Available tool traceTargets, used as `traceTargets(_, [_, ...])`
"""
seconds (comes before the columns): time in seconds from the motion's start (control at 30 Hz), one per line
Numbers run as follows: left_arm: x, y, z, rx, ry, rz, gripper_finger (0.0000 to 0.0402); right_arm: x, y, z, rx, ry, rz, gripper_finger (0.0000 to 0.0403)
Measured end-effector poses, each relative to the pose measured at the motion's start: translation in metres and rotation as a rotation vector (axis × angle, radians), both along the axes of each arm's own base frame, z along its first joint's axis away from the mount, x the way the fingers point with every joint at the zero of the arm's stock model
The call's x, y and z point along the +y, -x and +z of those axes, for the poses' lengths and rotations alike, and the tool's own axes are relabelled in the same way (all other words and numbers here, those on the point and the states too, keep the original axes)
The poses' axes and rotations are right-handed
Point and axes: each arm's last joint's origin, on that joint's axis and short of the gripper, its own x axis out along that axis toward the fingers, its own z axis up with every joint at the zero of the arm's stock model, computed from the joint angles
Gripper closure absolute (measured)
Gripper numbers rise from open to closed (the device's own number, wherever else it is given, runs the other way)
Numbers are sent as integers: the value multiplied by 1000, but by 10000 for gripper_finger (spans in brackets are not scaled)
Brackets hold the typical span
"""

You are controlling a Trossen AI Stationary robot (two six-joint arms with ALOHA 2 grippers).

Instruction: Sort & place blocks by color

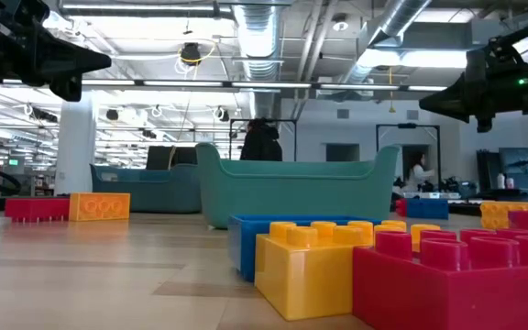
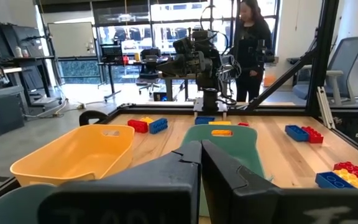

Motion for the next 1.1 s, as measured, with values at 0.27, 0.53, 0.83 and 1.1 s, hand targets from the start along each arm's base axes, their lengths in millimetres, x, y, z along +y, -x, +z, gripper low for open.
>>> traceTargets(0.27, [0, 0, 0, 0, 2, 0, 401, 0, 0, 0, 0, 0, 0, 342])
traceTargets(0.53, [0, 0, 0, -16, 118, -5, 401, 0, 0, 0, 0, 0, 0, 342])
traceTargets(0.83, [0, 0, 0, -24, 174, -8, 401, 0, 0, 0, 0, 0, 0, 342])
traceTargets(1.1, [0, 0, 0, -23, 165, 4, 401, 0, 0, 0, 0, 0, 0, 342])
